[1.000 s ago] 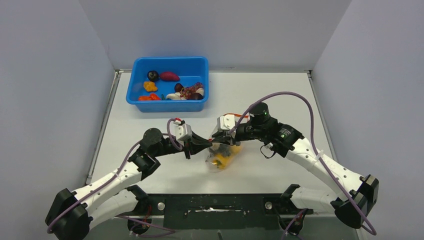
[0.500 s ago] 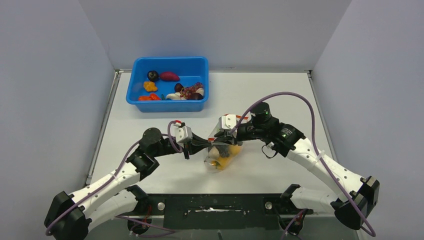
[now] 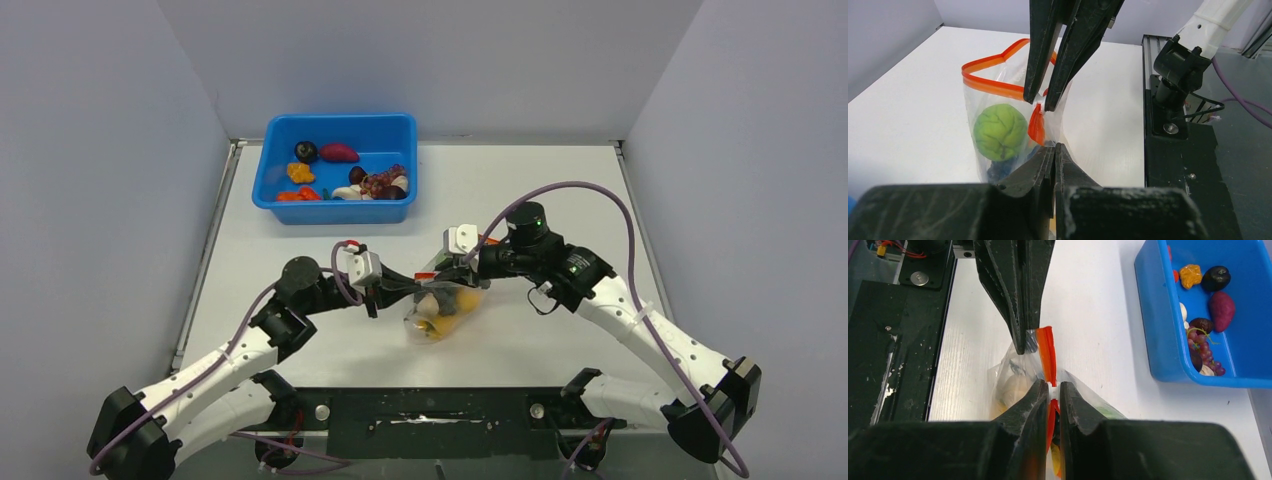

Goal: Place the food in the zip-top bag and seal the zipper
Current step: Zip the zipper food storage bag at the center of the board.

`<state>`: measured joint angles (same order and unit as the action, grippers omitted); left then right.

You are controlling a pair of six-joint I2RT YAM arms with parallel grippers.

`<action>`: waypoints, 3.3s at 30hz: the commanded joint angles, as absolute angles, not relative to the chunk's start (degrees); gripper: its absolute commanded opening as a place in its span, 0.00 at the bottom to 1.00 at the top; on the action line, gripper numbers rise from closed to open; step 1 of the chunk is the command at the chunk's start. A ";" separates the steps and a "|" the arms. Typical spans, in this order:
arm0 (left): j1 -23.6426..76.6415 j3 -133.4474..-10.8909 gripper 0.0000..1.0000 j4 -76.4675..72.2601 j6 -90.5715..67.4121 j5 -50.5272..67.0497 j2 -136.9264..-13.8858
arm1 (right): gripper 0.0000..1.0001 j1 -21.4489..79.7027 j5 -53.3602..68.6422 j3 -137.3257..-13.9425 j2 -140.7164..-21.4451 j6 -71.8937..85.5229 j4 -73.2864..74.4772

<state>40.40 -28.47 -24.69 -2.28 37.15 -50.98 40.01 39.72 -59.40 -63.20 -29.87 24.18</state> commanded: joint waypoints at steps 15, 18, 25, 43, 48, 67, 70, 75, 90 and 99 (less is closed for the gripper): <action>40.19 -35.34 0.39 -23.82 -7.29 36.02 -53.00 | 0.00 37.22 42.95 -58.46 -62.54 -28.99 17.33; 40.17 -35.53 0.41 -24.49 -7.55 36.03 -53.43 | 0.00 37.26 43.48 -58.40 -62.56 -29.75 17.65; 39.74 -37.44 0.44 -20.14 -5.46 35.04 -55.26 | 0.00 37.27 44.59 -58.29 -62.17 -30.60 17.91; 39.29 -39.85 0.00 -19.01 -0.98 41.53 -55.04 | 0.17 37.28 43.32 -58.35 -63.24 -27.60 17.09; 39.24 -40.10 0.00 -17.17 1.14 42.01 -54.02 | 0.41 37.35 43.55 -59.89 -64.03 -28.60 20.18; 38.87 -38.60 0.00 -17.36 0.70 41.71 -52.09 | 0.27 37.42 48.87 -61.52 -66.76 -27.19 18.38; 38.83 -38.66 0.00 -17.61 0.36 42.24 -52.49 | 0.36 37.41 49.02 -61.17 -66.27 -26.99 17.76; 38.77 -38.87 0.00 -18.17 0.00 42.66 -52.99 | 0.14 37.44 51.27 -61.36 -66.62 -26.37 17.68; 38.57 -40.47 0.33 -14.25 -0.36 40.54 -54.79 | 0.00 37.35 52.03 -60.30 -66.08 -26.59 16.81; 38.50 -42.17 0.00 -10.52 3.33 43.49 -55.33 | 0.01 37.35 52.18 -60.03 -66.60 -25.68 16.07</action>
<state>38.76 -38.28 -11.11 0.82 40.84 -55.77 37.47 50.13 -59.66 -67.72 -26.33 20.21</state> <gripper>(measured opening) 0.055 0.132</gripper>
